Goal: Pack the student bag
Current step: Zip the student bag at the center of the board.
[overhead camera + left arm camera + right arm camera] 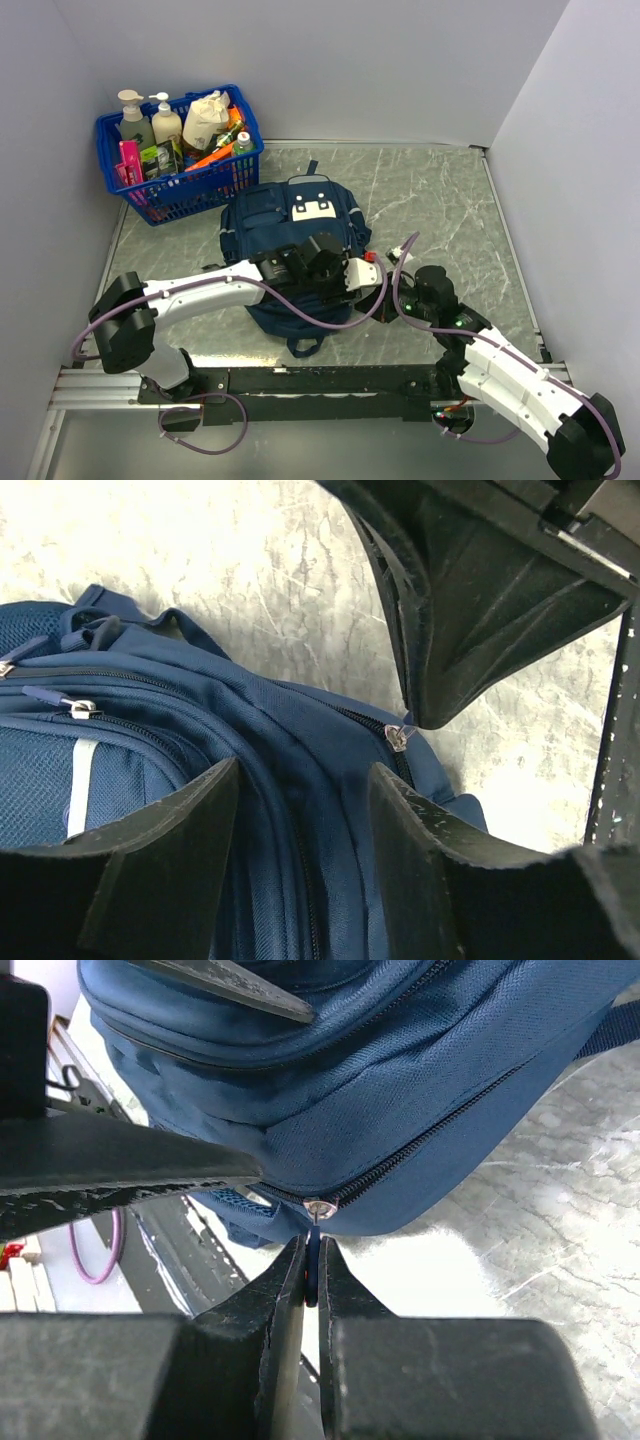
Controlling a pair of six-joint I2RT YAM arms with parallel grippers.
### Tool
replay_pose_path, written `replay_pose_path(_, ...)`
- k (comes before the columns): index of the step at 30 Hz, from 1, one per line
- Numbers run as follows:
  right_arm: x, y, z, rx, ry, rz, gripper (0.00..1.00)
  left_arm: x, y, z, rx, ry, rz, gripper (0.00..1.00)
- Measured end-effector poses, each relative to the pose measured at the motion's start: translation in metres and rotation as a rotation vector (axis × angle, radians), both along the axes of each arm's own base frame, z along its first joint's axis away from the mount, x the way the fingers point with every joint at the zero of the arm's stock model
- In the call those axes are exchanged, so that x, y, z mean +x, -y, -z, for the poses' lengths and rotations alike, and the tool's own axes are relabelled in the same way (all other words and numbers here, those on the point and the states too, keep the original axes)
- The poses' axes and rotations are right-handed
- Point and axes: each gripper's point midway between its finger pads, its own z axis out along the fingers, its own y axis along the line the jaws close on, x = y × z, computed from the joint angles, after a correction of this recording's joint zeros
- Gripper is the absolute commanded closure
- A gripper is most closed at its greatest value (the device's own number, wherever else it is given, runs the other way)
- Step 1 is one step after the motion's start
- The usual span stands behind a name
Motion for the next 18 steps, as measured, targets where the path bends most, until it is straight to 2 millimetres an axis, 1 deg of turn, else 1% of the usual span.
replay_pose_path(2, -0.0004, 0.0011, -0.0002, 0.003, 0.010, 0.004, 1.00, 0.0008, 0.0007, 0.0000, 0.001, 0.007, -0.004, 0.43)
replay_pose_path(3, -0.0005, 0.0019, 0.0000, 0.005, 0.014, 0.008, 1.00, 0.0011, 0.0014, -0.0007, -0.002, 0.010, -0.005, 0.48)
replay_pose_path(4, -0.0008, 0.0025, 0.0003, 0.005, 0.017, 0.010, 1.00, 0.0015, 0.0021, -0.0015, -0.006, 0.013, -0.005, 0.61)
replay_pose_path(6, -0.0010, 0.0032, 0.0003, 0.007, 0.022, 0.013, 1.00, 0.0024, 0.0031, -0.0020, -0.011, 0.015, -0.009, 0.78)
replay_pose_path(7, -0.0014, 0.0033, 0.0005, 0.007, 0.022, 0.012, 1.00, 0.0042, 0.0030, -0.0026, -0.011, 0.023, -0.012, 0.94)
replay_pose_path(8, -0.0017, 0.0033, 0.0008, 0.007, 0.021, 0.011, 1.00, 0.0065, 0.0030, -0.0032, -0.014, 0.030, -0.014, 0.99)
replay_pose_path(16, 0.0004, 0.0053, 0.0040, -0.004, 0.016, 0.032, 1.00, 0.0039, 0.0051, -0.0015, -0.021, 0.025, 0.008, 0.99)
replay_pose_path(18, 0.0048, 0.0075, 0.0058, -0.012, 0.012, 0.064, 1.00, 0.0028, 0.0050, -0.0004, -0.018, 0.027, 0.021, 0.99)
